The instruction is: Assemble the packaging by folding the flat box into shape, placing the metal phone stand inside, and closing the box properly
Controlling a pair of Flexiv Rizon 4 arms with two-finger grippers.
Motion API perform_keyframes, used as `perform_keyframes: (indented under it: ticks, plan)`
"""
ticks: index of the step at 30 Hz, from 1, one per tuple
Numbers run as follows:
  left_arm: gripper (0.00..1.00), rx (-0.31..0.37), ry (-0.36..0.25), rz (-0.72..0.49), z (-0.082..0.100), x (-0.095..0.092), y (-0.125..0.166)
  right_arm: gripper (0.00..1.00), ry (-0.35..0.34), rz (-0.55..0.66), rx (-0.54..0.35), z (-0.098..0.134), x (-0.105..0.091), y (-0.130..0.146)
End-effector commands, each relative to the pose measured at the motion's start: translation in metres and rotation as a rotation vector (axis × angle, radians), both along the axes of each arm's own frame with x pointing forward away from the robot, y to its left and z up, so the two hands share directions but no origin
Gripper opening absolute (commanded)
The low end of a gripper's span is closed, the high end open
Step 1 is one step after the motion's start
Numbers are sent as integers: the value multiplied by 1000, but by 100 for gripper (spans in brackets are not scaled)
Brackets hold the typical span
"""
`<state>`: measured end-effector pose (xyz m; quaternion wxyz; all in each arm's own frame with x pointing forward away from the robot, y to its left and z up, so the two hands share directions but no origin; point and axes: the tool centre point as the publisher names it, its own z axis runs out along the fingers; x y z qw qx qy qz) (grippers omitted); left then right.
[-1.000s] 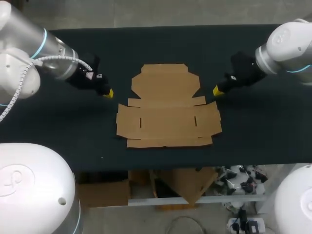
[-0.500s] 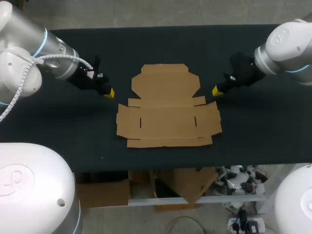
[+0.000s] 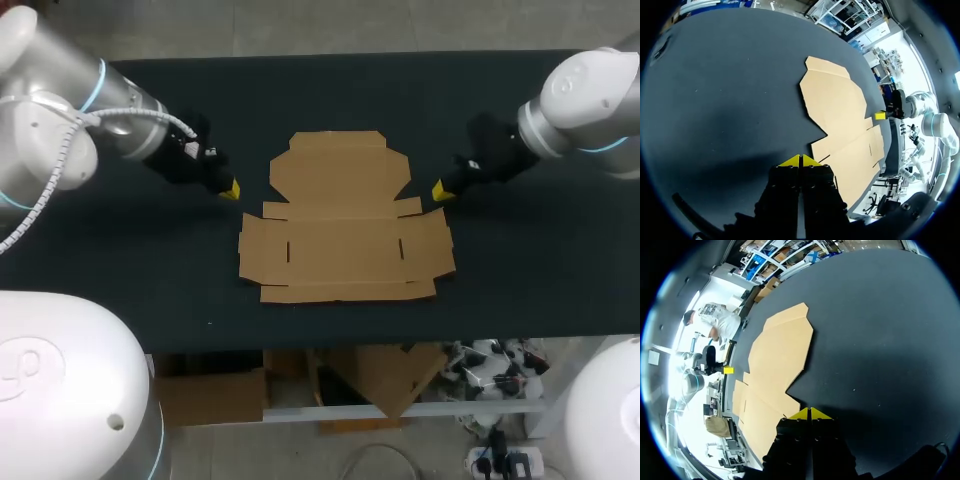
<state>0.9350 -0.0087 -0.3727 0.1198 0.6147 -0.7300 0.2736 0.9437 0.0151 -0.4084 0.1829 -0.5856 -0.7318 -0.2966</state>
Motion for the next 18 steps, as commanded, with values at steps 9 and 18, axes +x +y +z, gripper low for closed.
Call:
perform_keyframes:
  ticks: [9,18]
  plan:
    - [0,-14,20,9,-13,5,-8,0,24,32,25,-12,11,12]
    - [0,-31,26,13,-21,7,-13,0,35,37,29,-14,9,17]
